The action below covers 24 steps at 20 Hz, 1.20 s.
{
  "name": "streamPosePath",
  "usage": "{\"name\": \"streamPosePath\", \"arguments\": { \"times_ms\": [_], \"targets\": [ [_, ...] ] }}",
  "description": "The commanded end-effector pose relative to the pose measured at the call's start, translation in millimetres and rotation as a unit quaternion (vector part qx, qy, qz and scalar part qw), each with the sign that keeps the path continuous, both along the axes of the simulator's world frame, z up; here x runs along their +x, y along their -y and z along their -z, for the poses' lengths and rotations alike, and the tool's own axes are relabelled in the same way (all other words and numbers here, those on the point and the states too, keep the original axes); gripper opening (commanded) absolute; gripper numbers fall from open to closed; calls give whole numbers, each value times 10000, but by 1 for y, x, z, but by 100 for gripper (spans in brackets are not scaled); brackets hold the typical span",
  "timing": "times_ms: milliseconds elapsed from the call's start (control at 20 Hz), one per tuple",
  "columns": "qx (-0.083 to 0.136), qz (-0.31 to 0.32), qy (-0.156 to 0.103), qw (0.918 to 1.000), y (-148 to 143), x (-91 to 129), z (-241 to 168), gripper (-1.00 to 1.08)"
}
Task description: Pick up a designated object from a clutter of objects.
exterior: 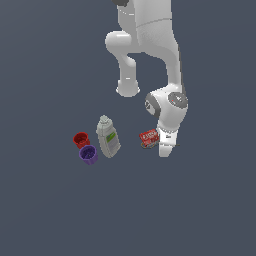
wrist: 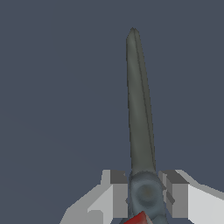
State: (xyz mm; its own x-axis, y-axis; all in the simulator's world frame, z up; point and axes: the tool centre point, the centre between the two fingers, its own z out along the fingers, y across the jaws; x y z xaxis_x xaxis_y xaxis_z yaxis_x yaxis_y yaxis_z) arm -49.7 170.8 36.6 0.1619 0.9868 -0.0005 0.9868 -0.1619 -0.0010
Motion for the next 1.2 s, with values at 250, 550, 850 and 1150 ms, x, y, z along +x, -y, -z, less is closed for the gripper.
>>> {"name": "streamPosePath", "arguments": {
  "times_ms": [250, 550, 850, 1150],
  "targets": [
    [-5, 2, 7, 10000, 27, -7, -47, -100],
    [-4, 5, 5, 10000, 55, -14, -96, -100],
    [14, 8, 4, 10000, 84, -20, -148, -100],
    [28, 12, 5, 10000, 115, -28, -204, -100]
  ]
}}
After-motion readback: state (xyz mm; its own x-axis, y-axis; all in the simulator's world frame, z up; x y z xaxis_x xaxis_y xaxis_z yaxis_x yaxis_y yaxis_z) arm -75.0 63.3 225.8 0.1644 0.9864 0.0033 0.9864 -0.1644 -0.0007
